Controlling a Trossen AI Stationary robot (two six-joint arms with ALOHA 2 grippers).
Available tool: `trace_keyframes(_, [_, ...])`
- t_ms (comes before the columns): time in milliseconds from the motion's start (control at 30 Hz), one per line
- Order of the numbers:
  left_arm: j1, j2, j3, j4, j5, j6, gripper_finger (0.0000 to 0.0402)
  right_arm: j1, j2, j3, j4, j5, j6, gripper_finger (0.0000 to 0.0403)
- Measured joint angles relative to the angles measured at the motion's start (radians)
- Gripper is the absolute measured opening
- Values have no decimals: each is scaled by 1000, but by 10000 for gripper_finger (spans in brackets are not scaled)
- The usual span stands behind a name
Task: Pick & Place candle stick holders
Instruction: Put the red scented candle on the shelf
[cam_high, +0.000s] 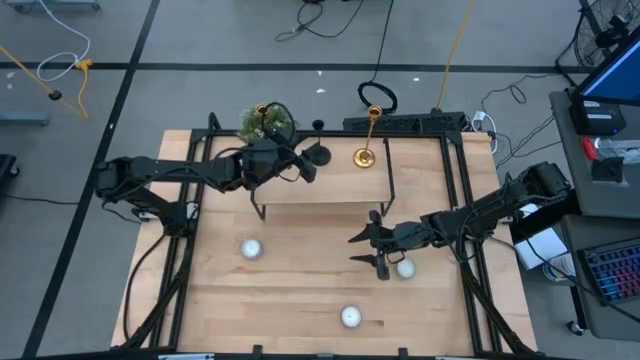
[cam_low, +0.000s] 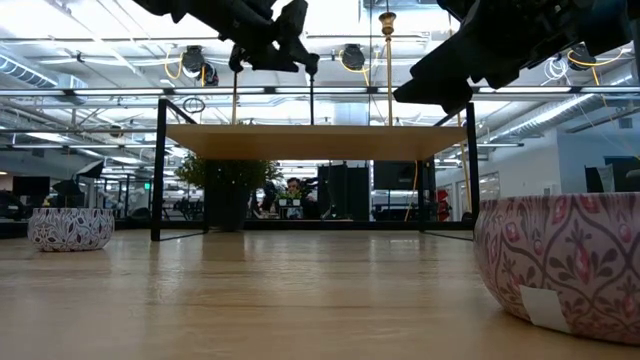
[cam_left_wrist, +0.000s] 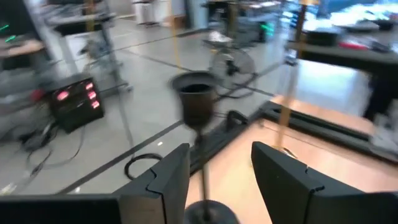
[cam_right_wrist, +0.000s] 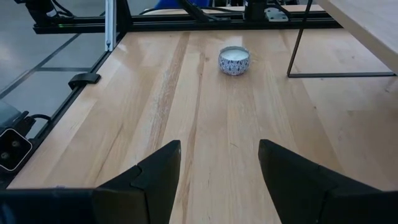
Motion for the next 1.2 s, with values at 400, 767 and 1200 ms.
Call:
trace_keyframes(400, [-189,-99,0,-240,346,245,179,0,0,0,0,-5,0,212])
trace_keyframes(767, [-411,-109,-1,-931,356,35,179,0,0,0,7,-4,0,212])
trace_keyframes(1200, [-492,-98,-31,-1199,445,-358,179,0,0,0,45,-4,0,212])
